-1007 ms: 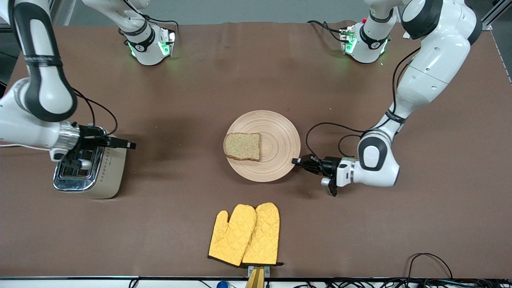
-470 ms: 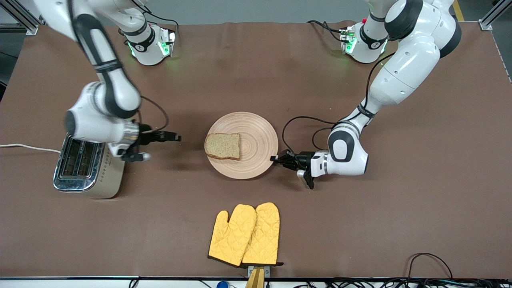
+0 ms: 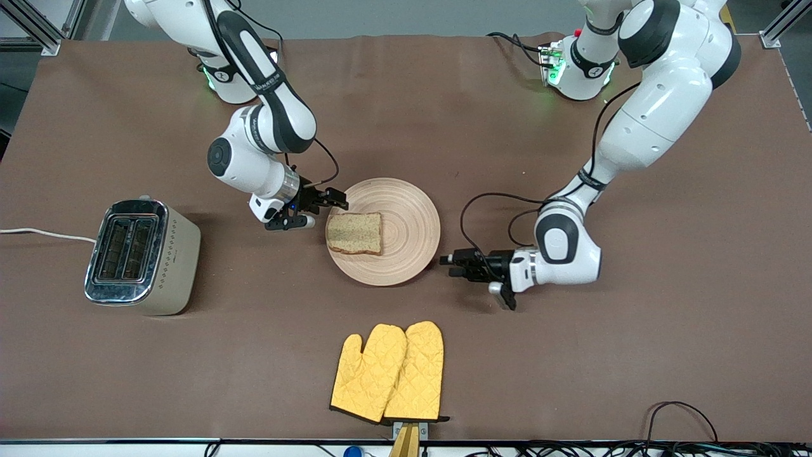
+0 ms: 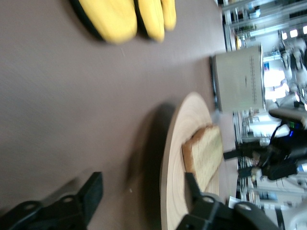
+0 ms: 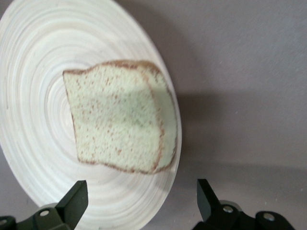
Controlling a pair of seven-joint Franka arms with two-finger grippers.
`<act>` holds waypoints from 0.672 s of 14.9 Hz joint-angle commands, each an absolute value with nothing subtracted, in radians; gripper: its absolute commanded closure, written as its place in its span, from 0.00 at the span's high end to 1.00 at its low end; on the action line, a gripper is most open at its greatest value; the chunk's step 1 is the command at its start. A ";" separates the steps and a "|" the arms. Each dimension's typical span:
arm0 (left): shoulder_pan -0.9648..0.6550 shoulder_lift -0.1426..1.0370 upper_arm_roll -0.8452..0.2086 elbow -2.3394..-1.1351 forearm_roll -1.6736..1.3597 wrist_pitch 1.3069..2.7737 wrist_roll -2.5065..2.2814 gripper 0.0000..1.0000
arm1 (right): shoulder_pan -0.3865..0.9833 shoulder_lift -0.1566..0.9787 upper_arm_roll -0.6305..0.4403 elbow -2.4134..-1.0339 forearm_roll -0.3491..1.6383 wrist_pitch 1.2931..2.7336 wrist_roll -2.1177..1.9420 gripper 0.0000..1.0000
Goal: Move plate and put bread in toaster
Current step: 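Grasp the bread slice with the right gripper while the left gripper withdraws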
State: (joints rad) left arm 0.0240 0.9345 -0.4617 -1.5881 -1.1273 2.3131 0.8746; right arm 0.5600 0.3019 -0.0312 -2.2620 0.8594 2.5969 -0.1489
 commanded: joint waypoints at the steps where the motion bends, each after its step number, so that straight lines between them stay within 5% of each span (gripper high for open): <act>1: 0.087 0.830 -0.465 -1.605 -1.118 2.327 0.696 1.00 | 0.564 0.296 -0.043 -2.273 0.893 2.675 -0.163 0.99; 5: 0.178 0.769 -0.465 -1.546 -0.898 2.322 0.409 1.00 | 0.629 0.334 -0.043 -2.273 0.894 2.784 -0.158 0.90; 10: 0.303 0.654 -0.465 -1.486 -0.700 2.117 0.269 1.00 | 0.620 0.334 -0.043 -2.273 0.894 2.780 -0.169 0.62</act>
